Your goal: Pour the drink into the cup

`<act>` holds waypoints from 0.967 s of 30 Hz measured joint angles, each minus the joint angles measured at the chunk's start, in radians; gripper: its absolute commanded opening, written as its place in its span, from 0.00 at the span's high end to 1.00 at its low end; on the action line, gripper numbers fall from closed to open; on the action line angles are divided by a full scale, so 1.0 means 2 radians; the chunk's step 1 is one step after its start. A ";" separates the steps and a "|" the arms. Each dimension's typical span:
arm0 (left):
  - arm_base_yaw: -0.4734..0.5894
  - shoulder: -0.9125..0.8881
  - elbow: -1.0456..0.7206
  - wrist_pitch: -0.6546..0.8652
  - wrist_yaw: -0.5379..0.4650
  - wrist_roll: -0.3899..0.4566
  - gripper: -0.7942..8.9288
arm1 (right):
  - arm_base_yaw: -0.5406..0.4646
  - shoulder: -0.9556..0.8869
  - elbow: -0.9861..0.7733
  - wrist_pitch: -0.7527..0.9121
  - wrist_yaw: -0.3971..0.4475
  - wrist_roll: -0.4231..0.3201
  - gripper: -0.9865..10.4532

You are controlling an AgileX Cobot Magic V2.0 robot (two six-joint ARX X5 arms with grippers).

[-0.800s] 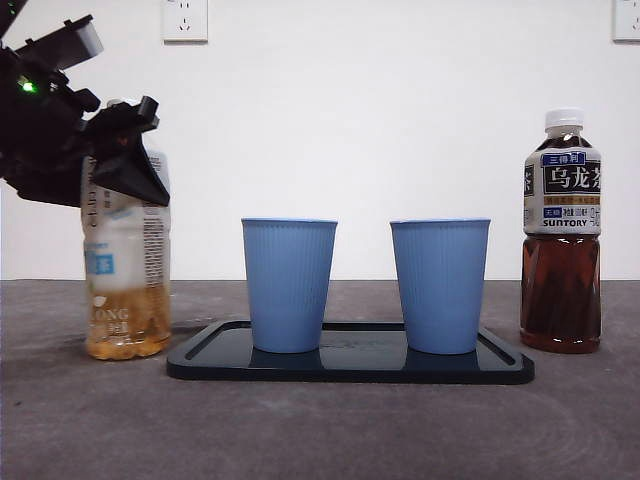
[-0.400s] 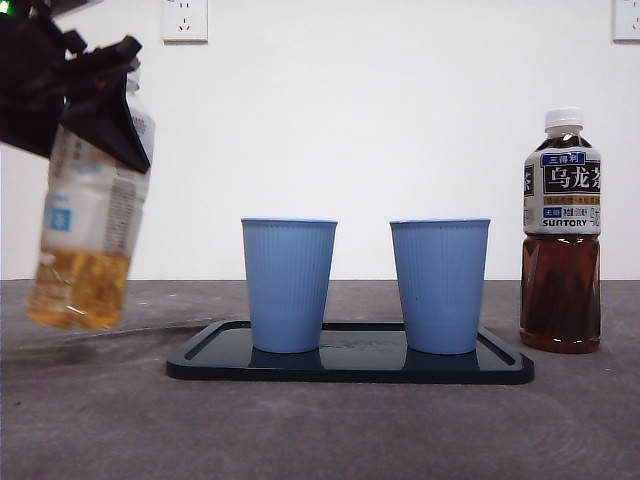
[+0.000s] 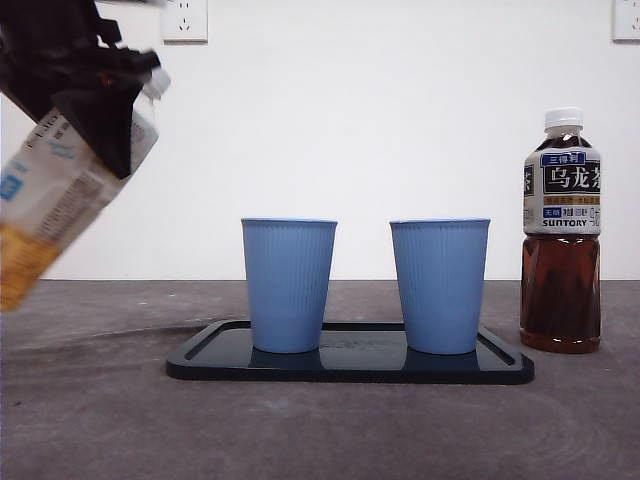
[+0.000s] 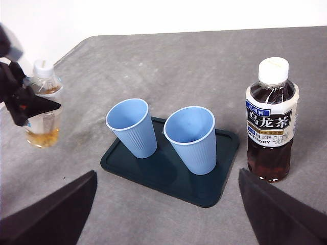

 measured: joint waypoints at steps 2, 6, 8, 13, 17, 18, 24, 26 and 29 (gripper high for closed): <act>-0.011 0.026 0.030 -0.031 -0.033 0.005 0.81 | 0.000 0.000 0.000 0.000 0.000 0.000 0.53; -0.028 0.073 0.083 -0.071 -0.070 0.012 0.81 | 0.000 0.000 0.000 0.000 0.000 0.000 0.53; -0.038 0.095 0.107 -0.087 -0.079 0.012 0.80 | 0.000 0.000 0.000 0.000 0.000 0.000 0.53; -0.059 0.136 0.138 -0.128 -0.123 0.013 0.80 | 0.000 0.000 0.000 0.000 0.000 0.000 0.53; -0.075 0.157 0.147 -0.148 -0.158 0.014 0.80 | 0.000 0.000 0.000 0.005 0.000 0.000 0.53; -0.079 0.160 0.148 -0.149 -0.165 0.014 0.80 | 0.000 0.000 0.000 0.007 0.000 0.000 0.53; -0.110 0.177 0.148 -0.150 -0.212 0.016 0.80 | 0.000 0.000 0.000 0.012 0.000 0.000 0.53; -0.118 0.185 0.149 -0.151 -0.235 0.021 0.80 | 0.000 0.000 0.000 0.014 0.000 0.000 0.53; -0.125 0.199 0.151 -0.151 -0.246 0.025 0.80 | 0.000 0.000 0.000 0.017 0.000 0.000 0.53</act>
